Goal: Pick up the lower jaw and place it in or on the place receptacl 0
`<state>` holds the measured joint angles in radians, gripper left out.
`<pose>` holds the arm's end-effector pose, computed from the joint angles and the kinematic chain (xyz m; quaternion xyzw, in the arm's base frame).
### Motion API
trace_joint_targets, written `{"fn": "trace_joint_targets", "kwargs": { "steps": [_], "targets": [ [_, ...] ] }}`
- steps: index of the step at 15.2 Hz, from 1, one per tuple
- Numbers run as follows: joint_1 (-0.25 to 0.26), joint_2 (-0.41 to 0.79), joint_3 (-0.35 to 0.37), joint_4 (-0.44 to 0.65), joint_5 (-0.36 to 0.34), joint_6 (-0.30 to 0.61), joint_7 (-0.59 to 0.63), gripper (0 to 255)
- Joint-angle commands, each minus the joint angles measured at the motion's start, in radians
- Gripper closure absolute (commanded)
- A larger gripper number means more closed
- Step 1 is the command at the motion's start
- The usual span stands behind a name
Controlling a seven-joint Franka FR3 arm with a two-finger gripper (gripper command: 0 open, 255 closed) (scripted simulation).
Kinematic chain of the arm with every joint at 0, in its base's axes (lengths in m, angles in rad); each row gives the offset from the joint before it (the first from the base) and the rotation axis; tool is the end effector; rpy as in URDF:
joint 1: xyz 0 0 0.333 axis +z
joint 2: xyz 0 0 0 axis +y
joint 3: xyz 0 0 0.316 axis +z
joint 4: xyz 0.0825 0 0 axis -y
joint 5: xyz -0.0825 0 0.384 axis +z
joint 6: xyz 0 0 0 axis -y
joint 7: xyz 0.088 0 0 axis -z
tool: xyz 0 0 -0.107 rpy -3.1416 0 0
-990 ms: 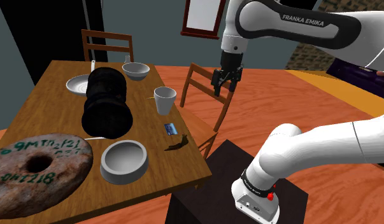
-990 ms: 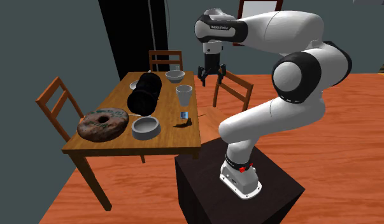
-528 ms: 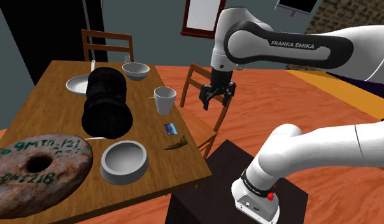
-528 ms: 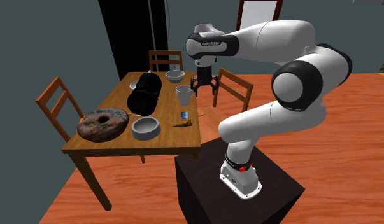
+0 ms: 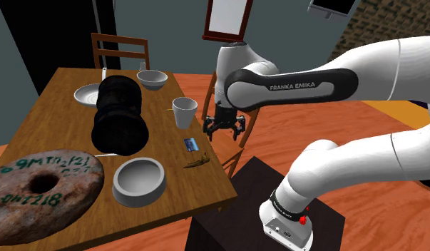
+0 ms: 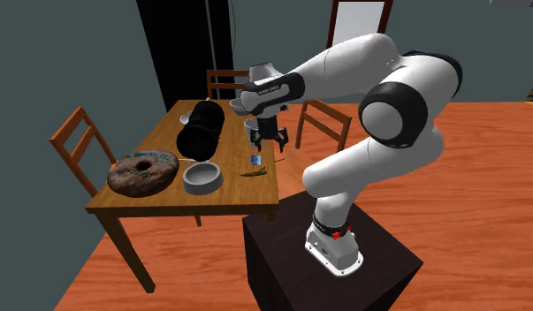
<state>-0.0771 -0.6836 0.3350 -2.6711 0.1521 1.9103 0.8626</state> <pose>0.3201 0.0913 0.4239 0.9298 -0.3632 -0.0253 0.0541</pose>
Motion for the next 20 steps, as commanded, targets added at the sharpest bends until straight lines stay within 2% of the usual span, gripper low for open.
{"fn": "trace_joint_targets", "kwargs": {
  "steps": [1, 6, 7, 14, 20],
  "targets": [
    [-0.024, 0.060, 0.064, -0.017, 0.011, 0.086, 0.118, 0],
    [-0.119, 0.258, 0.231, -0.007, -0.023, 0.279, 0.426, 0],
    [-0.126, 0.271, 0.240, -0.005, -0.029, 0.290, 0.445, 0],
    [-0.152, 0.352, 0.268, -0.061, -0.059, 0.420, 0.473, 0],
    [-0.151, 0.352, 0.267, -0.061, -0.059, 0.420, 0.473, 0]
  ]
}}
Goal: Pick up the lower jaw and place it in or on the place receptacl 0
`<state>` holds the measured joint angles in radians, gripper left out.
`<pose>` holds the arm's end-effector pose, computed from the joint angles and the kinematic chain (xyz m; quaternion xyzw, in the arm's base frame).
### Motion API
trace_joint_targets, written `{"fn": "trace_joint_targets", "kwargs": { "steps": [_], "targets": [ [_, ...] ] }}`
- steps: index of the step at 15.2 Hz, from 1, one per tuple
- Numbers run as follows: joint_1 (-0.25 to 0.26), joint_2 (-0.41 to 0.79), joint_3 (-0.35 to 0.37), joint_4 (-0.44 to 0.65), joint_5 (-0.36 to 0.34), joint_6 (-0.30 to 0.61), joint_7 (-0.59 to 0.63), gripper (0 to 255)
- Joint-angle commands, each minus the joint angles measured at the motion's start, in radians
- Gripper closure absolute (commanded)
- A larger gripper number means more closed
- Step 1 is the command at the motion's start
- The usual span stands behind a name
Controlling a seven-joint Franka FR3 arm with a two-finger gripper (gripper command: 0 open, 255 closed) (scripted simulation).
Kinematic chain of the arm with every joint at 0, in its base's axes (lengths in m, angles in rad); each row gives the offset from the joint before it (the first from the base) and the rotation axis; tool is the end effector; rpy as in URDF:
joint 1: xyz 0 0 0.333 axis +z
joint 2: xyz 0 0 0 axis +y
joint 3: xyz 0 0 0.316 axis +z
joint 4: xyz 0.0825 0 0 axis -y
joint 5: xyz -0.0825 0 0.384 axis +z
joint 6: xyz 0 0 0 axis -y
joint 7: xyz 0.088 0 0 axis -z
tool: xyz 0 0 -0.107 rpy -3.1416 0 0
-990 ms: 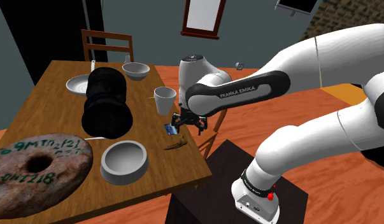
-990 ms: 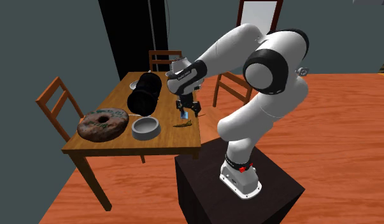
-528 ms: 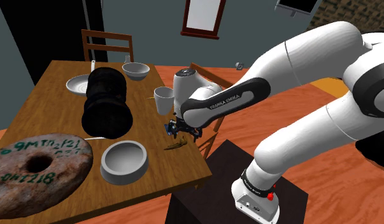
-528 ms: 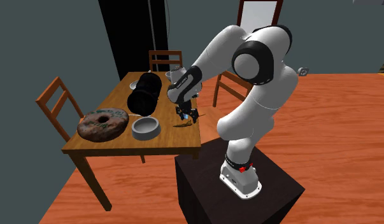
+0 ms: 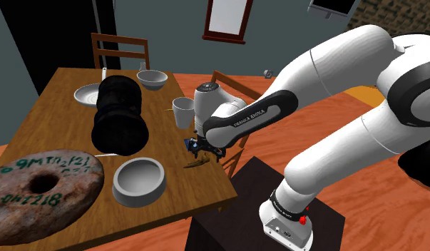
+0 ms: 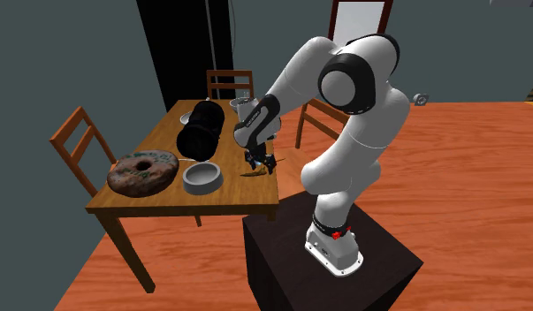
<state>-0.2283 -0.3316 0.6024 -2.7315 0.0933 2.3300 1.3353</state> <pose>0.3536 0.1231 0.2980 0.8580 -0.5067 0.0060 0.0845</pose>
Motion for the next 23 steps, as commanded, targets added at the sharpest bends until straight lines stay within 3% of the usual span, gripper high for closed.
{"fn": "trace_joint_targets", "kwargs": {
  "steps": [1, 2, 3, 12, 13, 17, 18, 23],
  "targets": [
    [0.000, 0.000, 0.000, 0.000, 0.000, 0.000, 0.000, 0],
    [0.000, 0.000, 0.000, 0.000, 0.000, 0.000, 0.000, 0],
    [0.000, 0.000, 0.000, 0.000, 0.000, 0.000, 0.000, 255],
    [0.002, -0.007, -0.001, 0.001, 0.002, 0.002, -0.001, 255],
    [0.002, -0.007, -0.001, 0.001, 0.002, 0.002, -0.001, 0],
    [0.078, -0.172, 0.007, -0.090, 0.393, 0.080, 0.445, 0],
    [0.086, -0.196, 0.019, -0.102, 0.448, 0.099, 0.525, 0],
    [0.074, -0.104, 0.055, -0.116, 0.457, 0.207, 0.525, 0]
  ]
}}
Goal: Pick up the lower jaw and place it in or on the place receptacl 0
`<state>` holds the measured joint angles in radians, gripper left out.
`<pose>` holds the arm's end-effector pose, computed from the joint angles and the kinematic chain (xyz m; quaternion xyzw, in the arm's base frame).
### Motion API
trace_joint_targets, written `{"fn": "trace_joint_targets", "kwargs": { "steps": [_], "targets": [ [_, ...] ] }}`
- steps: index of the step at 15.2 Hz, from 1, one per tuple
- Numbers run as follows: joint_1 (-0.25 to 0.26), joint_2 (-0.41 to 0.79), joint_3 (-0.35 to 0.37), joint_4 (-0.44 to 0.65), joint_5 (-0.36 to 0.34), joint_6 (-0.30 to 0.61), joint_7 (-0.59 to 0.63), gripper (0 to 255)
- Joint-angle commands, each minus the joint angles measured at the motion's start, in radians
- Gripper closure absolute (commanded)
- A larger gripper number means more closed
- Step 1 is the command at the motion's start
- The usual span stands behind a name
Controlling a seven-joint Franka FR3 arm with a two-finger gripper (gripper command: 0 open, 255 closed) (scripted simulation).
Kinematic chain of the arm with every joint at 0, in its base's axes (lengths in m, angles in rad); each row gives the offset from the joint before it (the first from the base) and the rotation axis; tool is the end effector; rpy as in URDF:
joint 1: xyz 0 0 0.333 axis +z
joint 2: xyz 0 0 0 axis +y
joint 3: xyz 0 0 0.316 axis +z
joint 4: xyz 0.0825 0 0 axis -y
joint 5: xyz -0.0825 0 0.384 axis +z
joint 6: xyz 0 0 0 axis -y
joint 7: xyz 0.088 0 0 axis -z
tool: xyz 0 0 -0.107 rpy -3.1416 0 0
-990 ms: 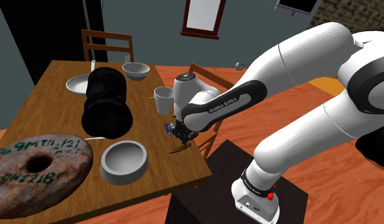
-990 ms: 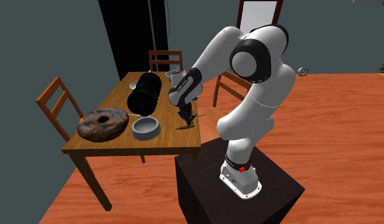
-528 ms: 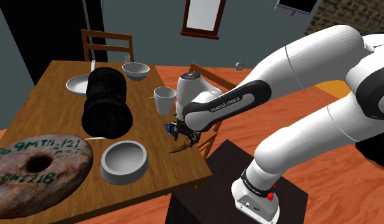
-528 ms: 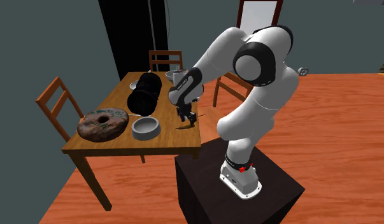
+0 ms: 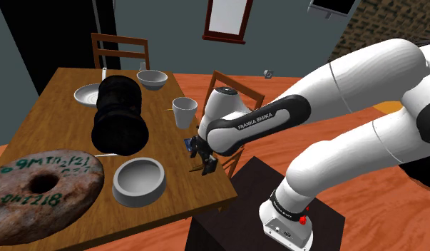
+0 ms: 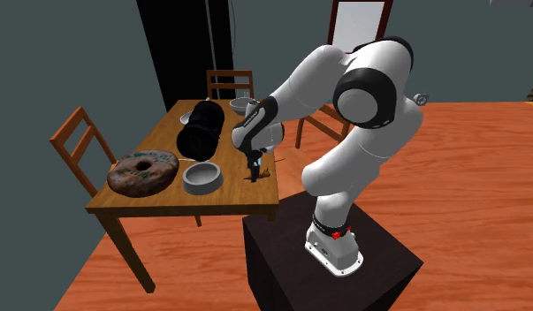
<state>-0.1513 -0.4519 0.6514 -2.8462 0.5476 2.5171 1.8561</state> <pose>0.3260 0.1433 0.3040 -0.6073 0.7924 0.0102 0.0566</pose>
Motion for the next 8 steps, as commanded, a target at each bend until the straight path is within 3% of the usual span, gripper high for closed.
{"fn": "trace_joint_targets", "kwargs": {
  "steps": [1, 8],
  "targets": [
    [-0.007, 0.036, 0.014, -0.003, 0.004, 0.042, 0.004, 0],
    [-0.013, 0.069, 0.026, -0.006, 0.003, 0.077, 0.006, 0]
  ]
}}
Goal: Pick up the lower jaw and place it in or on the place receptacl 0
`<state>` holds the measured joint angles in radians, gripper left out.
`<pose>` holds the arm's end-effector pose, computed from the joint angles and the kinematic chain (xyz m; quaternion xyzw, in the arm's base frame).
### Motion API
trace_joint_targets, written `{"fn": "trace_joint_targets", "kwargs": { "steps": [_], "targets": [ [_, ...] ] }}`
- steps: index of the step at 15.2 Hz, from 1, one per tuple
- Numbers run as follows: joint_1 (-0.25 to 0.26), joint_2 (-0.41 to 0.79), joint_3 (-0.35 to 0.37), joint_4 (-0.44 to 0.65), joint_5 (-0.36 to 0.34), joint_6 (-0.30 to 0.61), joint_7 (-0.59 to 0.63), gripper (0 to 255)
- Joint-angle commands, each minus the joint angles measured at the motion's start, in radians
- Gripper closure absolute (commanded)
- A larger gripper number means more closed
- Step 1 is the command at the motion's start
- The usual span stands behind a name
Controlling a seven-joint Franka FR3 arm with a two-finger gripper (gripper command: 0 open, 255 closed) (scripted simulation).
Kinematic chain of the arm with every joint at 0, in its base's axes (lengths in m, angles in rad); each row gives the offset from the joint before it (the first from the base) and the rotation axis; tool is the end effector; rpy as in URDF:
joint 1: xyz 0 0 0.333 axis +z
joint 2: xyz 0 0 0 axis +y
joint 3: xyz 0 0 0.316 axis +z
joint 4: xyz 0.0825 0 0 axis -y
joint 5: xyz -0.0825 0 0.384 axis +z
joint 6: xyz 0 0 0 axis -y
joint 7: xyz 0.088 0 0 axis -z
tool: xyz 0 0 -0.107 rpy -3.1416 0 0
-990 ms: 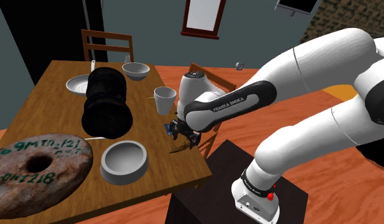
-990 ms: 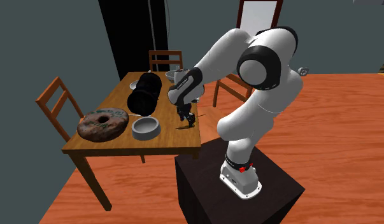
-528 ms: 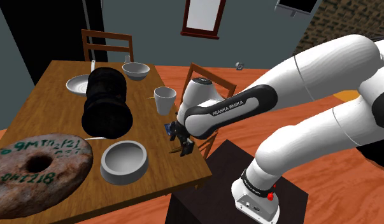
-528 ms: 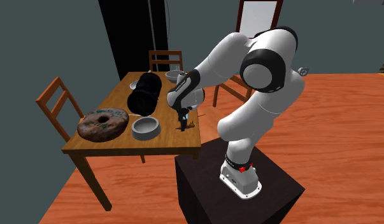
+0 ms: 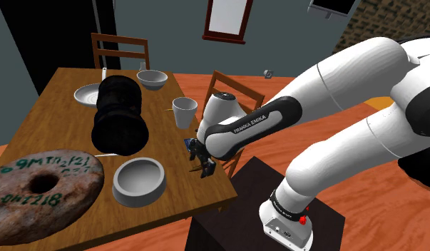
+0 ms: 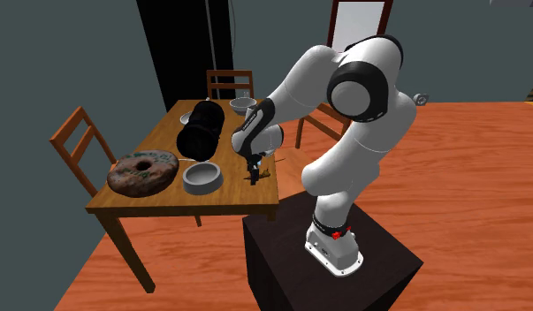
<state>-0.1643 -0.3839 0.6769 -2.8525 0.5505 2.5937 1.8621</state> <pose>0.3277 0.1446 0.2865 -0.6049 0.7941 0.0105 0.0578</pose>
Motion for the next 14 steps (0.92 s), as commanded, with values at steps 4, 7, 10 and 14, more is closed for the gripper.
{"fn": "trace_joint_targets", "kwargs": {
  "steps": [4, 7, 10, 14],
  "targets": [
    [0.000, 0.000, 0.000, 0.000, 0.000, 0.000, 0.000, 255],
    [-0.001, 0.001, 0.001, 0.001, -0.001, 0.000, 0.001, 255],
    [-0.001, 0.001, 0.001, 0.002, -0.001, 0.000, 0.002, 255],
    [0.005, -0.037, -0.012, 0.007, -0.001, -0.044, 0.000, 255]
  ]
}}
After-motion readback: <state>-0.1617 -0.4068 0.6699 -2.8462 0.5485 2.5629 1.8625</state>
